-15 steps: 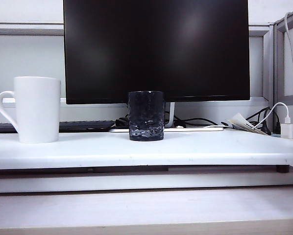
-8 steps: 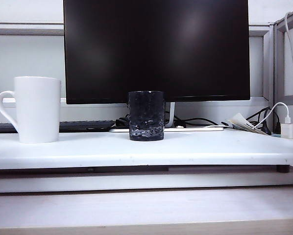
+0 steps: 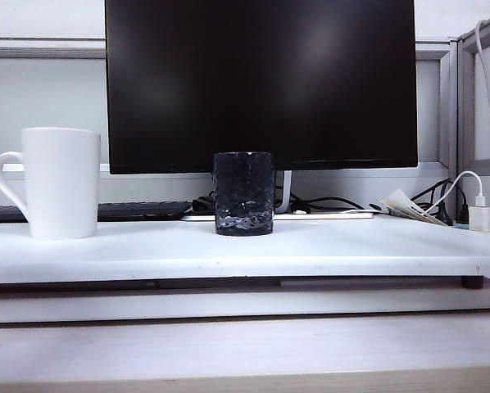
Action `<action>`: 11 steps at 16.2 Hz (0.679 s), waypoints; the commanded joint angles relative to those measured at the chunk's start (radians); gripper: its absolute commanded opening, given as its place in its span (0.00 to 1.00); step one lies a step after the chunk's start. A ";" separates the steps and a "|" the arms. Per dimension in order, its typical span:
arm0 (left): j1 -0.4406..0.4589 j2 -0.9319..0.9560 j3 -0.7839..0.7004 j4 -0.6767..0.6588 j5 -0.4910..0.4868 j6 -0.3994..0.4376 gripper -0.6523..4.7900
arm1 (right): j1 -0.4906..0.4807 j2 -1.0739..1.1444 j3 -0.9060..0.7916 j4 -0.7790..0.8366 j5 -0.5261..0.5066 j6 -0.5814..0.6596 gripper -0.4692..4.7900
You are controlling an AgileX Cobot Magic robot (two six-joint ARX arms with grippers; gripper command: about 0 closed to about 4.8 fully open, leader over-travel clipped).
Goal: Carefully pick up the black cup and pour some water from the black cup into the white cup.
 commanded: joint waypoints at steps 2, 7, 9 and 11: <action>-0.032 0.050 0.062 0.049 -0.055 -0.002 1.00 | 0.002 0.396 0.168 0.214 -0.132 -0.072 0.83; -0.034 0.238 0.177 0.039 0.094 -0.050 1.00 | 0.032 0.844 0.418 0.182 -0.286 -0.104 0.83; -0.034 0.455 0.306 0.002 0.150 -0.016 1.00 | 0.040 0.986 0.474 0.192 -0.349 -0.114 0.83; -0.035 0.646 0.409 -0.001 0.162 0.002 1.00 | 0.047 1.090 0.489 0.214 -0.363 -0.130 0.83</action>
